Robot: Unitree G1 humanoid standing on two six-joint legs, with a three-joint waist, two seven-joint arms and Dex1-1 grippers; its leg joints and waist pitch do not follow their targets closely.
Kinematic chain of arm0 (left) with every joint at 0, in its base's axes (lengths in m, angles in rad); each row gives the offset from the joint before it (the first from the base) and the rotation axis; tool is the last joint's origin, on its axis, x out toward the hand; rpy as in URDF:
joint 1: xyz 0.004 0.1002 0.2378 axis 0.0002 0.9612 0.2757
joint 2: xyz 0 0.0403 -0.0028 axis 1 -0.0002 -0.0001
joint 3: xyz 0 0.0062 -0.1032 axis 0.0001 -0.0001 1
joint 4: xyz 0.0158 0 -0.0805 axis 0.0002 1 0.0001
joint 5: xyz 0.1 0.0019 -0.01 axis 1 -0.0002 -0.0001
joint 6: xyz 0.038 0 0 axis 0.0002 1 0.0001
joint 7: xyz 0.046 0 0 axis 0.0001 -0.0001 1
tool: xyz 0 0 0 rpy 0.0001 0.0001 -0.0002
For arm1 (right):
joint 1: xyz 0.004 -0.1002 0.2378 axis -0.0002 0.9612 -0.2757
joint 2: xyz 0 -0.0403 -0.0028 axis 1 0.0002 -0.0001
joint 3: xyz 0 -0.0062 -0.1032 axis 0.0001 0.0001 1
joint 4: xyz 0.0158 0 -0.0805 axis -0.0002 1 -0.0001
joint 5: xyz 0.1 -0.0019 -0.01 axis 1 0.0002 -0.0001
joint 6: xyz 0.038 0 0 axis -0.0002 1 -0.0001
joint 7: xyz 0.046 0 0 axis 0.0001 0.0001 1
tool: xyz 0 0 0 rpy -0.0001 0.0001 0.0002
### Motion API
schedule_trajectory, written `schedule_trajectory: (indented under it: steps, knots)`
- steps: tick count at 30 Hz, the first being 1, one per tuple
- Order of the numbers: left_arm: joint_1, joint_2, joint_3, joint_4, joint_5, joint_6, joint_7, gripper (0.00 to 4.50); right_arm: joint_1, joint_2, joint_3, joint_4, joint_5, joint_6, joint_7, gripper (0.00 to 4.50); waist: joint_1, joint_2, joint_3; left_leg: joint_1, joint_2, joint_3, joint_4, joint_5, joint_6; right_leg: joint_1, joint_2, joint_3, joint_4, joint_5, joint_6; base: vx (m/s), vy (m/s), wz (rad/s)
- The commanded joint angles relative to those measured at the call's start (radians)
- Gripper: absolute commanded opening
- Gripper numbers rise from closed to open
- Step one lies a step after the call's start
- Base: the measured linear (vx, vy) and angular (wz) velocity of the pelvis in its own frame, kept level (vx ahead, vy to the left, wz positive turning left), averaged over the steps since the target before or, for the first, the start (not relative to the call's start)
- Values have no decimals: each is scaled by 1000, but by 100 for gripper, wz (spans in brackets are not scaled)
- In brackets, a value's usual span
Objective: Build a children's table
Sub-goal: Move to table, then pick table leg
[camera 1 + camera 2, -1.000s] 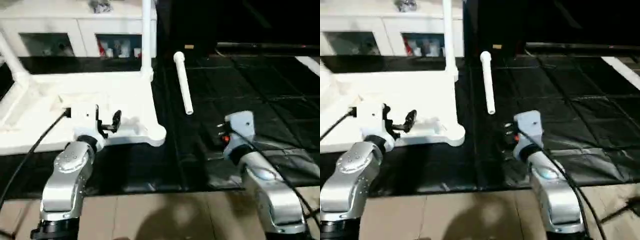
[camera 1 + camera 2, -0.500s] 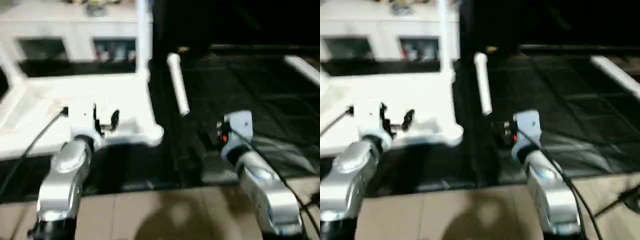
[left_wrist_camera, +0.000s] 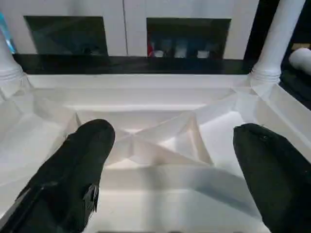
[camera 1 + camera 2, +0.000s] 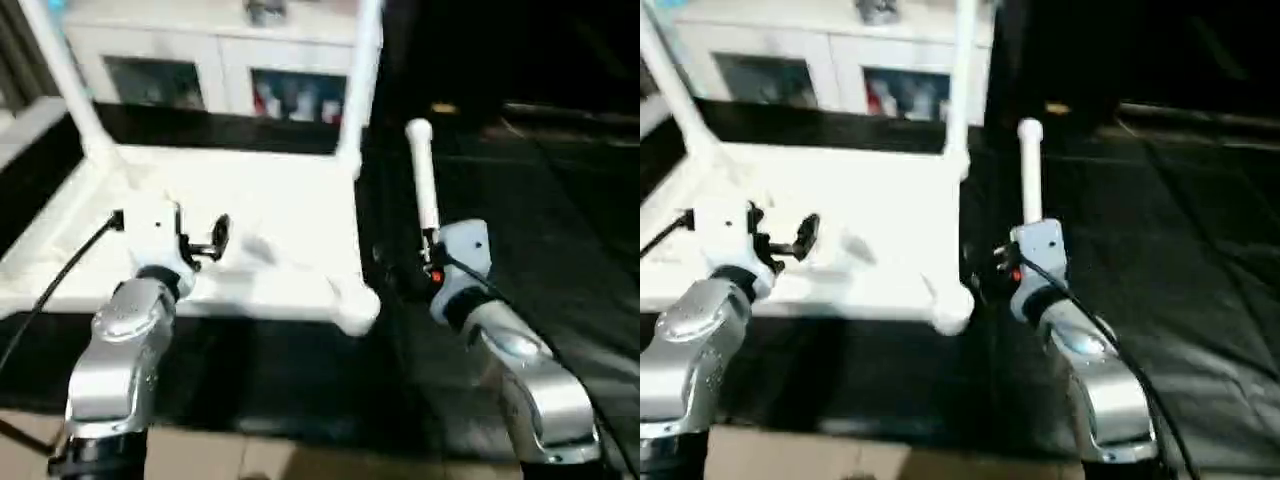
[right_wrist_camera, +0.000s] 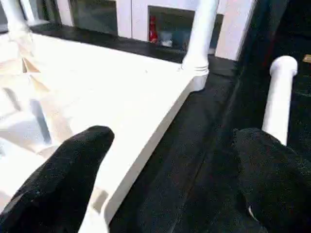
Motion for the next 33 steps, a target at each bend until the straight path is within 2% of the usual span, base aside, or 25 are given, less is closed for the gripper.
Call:
schedule_trajectory:
  steps: [1,2,3,4,5,6,7,8,9,10,11,12,13,14,15,16,18,20,21,23,26,28,30,32,33]
  knots:
    - [-3,-3,-15,-18,-3,8,2,445,7,-13,-17,-6,4,5,3,450,16,-36,-24,-16,74,25,-65,-162,248,68,-73,97,-190,-146,51,76,-111,8]
    - [-4,-2,-15,-18,-4,6,2,445,7,-13,-15,-6,2,4,3,450,35,-22,-41,-5,66,26,81,-147,132,114,-183,167,-230,-596,7,71,-95,1]
    - [-4,-1,-15,-19,-5,6,2,445,7,-13,-15,-6,0,3,4,450,37,-31,-45,-48,75,15,78,-56,45,152,-153,158,-200,-594,-39,71,-95,1]
    - [-4,0,-15,-20,-7,2,-2,445,6,-12,-15,-5,-1,3,2,450,40,-22,-40,-44,81,12,57,-21,24,147,-145,147,-192,-521,-58,73,-67,-7]
    - [-4,2,-18,-21,-7,2,-8,445,4,-11,-17,-3,-3,2,-2,450,37,-9,-43,-42,103,11,4,60,4,144,-117,120,-166,-270,-119,67,-28,2]
    - [-4,6,-25,-22,-9,4,-20,445,1,-11,-19,0,-9,1,-10,450,35,18,-55,-24,129,22,-60,191,-20,124,-62,64,-130,20,-152,67,-28,2]
    - [-4,7,-27,-23,-10,5,-25,445,-1,-12,-20,1,-10,1,-14,450,24,21,-49,-29,142,22,-68,234,-8,108,-41,48,-116,138,-149,66,49,-1]
    - [0,25,-56,-25,-12,3,-67,445,-15,-11,-36,15,-27,8,-47,450,16,35,-63,2,168,11,-62,283,-42,95,-35,33,-92,282,-180,75,84,-3]
    - [6,41,-80,-29,-20,8,-107,445,-28,-11,-51,28,-41,13,-74,450,11,38,-72,12,167,6,-60,340,-55,100,-37,24,-90,369,-210,75,84,-3]
    - [8,47,-89,-31,-24,12,-122,445,-33,-11,-57,33,-46,16,-84,450,13,41,-73,16,166,6,-59,340,-63,97,-37,22,-92,376,-220,39,70,1]
    - [11,62,-108,-34,-29,19,-152,445,-48,-12,-71,49,-49,32,-102,450,10,44,-65,14,166,10,-67,265,-82,96,-41,20,-102,328,-234,-14,56,3]
    - [14,79,-128,-35,-30,24,-178,445,-61,-13,-82,65,-50,43,-114,450,11,43,-55,12,166,15,-78,117,-102,99,-48,23,-115,232,-241,-14,56,3]
    - [15,103,-155,-35,-33,28,-222,445,-83,-21,-91,91,-54,46,-122,450,11,45,-51,11,167,16,-85,37,-113,98,-51,24,-118,176,-241,0,0,0]
    - [13,132,-184,-32,-41,33,-273,445,-115,-28,-107,130,-59,50,-132,450,8,41,-45,13,168,18,-95,-102,-126,98,-56,29,-127,67,-238,0,0,0]
    - [12,138,-190,-31,-43,35,-286,445,-124,-29,-112,142,-59,53,-135,450,6,35,-39,14,165,23,-100,-201,-126,93,-60,34,-136,-43,-233,0,0,0]
    - [4,159,-209,-25,-47,37,-324,445,-157,-41,-119,184,-76,76,-155,450,5,33,-38,14,165,27,-101,-228,-123,93,-62,35,-141,-92,-229,-51,-11,3]
    - [-15,192,-237,-11,-56,37,-391,445,-219,-58,-129,274,-95,101,-184,450,3,30,-30,21,167,42,-104,-307,-115,79,-65,38,-158,-287,-201,0,0,0]
    - [-44,230,-261,2,-73,45,-472,445,-301,-82,-131,405,-77,81,-144,450,-2,32,-37,23,165,49,-99,-300,-113,74,-67,35,-158,-325,-198,0,0,0]
    - [-62,249,-271,10,-81,50,-511,445,-353,-92,-135,492,-76,58,-136,450,-4,29,-42,14,169,56,-97,-245,-108,82,-67,35,-155,-264,-201,0,0,0]
    - [-77,264,-278,13,-92,54,-543,445,-409,-95,-144,589,-75,24,-138,450,-5,30,-44,10,169,66,-94,-177,-95,82,-66,34,-148,-179,-231,0,0,0]
    - [-105,285,-281,10,-111,63,-577,445,-508,-97,-161,772,-61,-38,-113,450,-3,33,-52,-2,169,72,-90,-137,-89,88,-62,30,-138,-111,-254,0,0,0]
    - [-119,302,-280,-2,-131,77,-609,445,-581,-98,-162,927,-70,-99,-81,450,-3,37,-61,-3,169,76,-81,-75,-75,88,-62,28,-129,-12,-289,0,0,0]
    - [-121,307,-279,-10,-141,86,-621,445,-601,-97,-162,972,-73,-119,-71,450,3,34,-65,-9,168,83,-74,3,-43,91,-58,28,-117,131,-325,0,0,0]
    - [-122,321,-281,-20,-154,97,-645,445,-638,-96,-167,1057,-71,-146,-60,450,5,33,-67,-12,168,83,-73,29,-20,91,-57,25,-111,185,-343,0,0,0]
    - [-108,357,-285,-60,-177,122,-690,445,-702,-90,-181,1214,-72,-192,-65,450,6,25,-62,-12,172,84,-75,4,-15,86,-63,24,-110,155,-355,0,0,0]
